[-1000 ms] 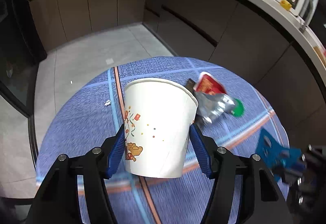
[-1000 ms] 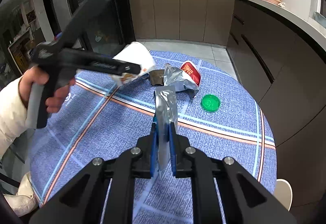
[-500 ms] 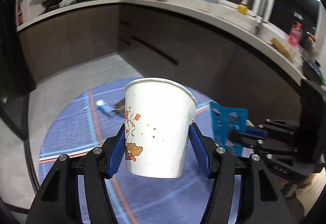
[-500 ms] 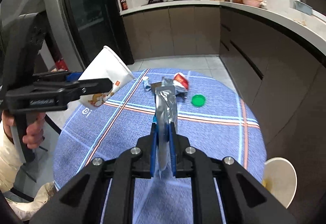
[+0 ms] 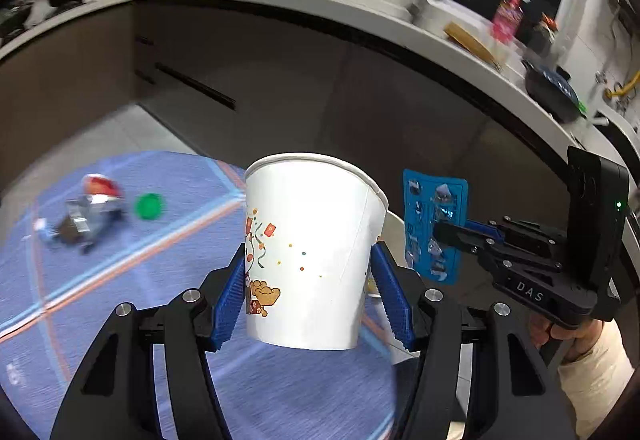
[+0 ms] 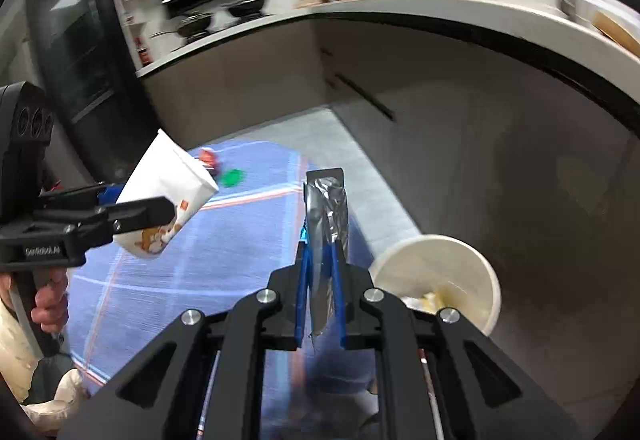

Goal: Collect trash
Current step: 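Carry the paper cup and blister pack over the white bin with both grippers, then open both grippers to drop the cup and blister pack into the bin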

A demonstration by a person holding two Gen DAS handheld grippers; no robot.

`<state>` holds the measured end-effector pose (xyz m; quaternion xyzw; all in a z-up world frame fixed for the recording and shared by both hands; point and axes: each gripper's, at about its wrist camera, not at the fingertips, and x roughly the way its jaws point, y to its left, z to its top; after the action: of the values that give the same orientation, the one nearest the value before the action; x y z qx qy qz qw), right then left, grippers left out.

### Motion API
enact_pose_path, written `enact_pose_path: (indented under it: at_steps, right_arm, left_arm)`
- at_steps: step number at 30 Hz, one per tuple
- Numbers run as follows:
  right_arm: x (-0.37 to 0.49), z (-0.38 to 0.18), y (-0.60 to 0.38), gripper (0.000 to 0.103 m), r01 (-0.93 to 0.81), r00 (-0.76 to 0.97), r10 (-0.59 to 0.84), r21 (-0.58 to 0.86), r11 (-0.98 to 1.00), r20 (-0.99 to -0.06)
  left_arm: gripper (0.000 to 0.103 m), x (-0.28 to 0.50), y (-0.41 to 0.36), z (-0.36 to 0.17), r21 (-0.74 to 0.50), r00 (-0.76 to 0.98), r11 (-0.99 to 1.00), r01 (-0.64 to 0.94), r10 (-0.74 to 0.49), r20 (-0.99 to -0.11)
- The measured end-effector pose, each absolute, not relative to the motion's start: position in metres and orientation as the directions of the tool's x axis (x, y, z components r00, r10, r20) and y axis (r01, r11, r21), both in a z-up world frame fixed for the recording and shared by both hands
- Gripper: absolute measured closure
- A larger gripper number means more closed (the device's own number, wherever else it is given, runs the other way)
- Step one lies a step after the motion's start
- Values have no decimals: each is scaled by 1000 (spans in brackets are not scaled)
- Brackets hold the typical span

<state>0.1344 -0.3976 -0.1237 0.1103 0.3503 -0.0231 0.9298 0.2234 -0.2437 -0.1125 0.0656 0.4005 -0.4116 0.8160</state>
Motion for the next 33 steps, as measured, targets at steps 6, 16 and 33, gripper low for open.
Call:
enact_pose_path:
  at_steps: [6, 16, 33]
  right_arm:
    - [123, -159, -457, 91, 236, 728, -21, 222, 946, -685]
    - [133, -226, -517, 91, 297, 694, 12, 302, 906, -720]
    - [170, -287, -536, 76, 275, 643, 44, 284, 919, -765]
  left_arm:
    - [46, 226, -321, -143, -260, 242, 599, 757, -628, -740]
    - [45, 241, -417, -199, -210, 177, 575, 791, -544, -820]
    - [36, 264, -456, -249, -130, 209, 618, 775, -445, -871]
